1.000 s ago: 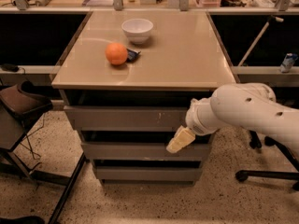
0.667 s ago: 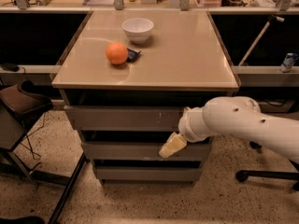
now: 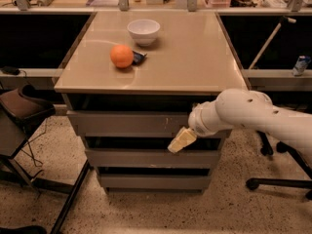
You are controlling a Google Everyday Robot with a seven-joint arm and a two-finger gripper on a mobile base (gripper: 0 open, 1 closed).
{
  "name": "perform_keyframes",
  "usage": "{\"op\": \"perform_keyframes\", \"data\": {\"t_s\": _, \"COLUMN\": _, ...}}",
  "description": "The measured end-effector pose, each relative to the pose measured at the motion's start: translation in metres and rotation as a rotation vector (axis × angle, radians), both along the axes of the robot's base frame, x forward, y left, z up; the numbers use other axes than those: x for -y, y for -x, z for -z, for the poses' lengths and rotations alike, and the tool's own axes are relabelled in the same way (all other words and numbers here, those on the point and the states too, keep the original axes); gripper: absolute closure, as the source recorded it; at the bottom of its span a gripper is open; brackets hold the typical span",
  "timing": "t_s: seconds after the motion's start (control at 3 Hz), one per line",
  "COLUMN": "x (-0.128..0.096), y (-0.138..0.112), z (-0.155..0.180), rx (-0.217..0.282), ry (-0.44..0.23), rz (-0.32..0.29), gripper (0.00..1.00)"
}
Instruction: Open top drawer
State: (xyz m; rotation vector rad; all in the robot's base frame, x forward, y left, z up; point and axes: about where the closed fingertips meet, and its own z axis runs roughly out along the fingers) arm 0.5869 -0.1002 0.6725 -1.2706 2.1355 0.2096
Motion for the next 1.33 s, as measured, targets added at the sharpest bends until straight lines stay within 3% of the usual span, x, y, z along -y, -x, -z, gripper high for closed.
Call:
{"op": "perform_keyframes", "data": {"t_s": 0.33, "x": 0.000, "y": -0.004, "z": -0.006, "rx": 0.005, "ry": 0.007, "rz": -0.019, "gripper": 0.00}}
{"op": "perform_keyframes", "data": {"t_s": 0.67, "x": -0.005, "y": -0.011, "z": 0.023, "rx": 0.028, "ry": 0.042, "rz": 0.026, "gripper": 0.00}}
{"op": "perform_keyframes", "data": {"t_s": 1.0, "x": -0.011, "y": -0.026, "z": 0.016, "rx": 0.079, "ry": 0.008, "rz": 0.066, "gripper": 0.00}}
{"op": "perform_keyframes", "data": {"t_s": 1.33, "x": -0.012, "y": -0.034, "z": 0.018, "rx": 0.098, "ry": 0.009, "rz": 0.079, "gripper": 0.00}}
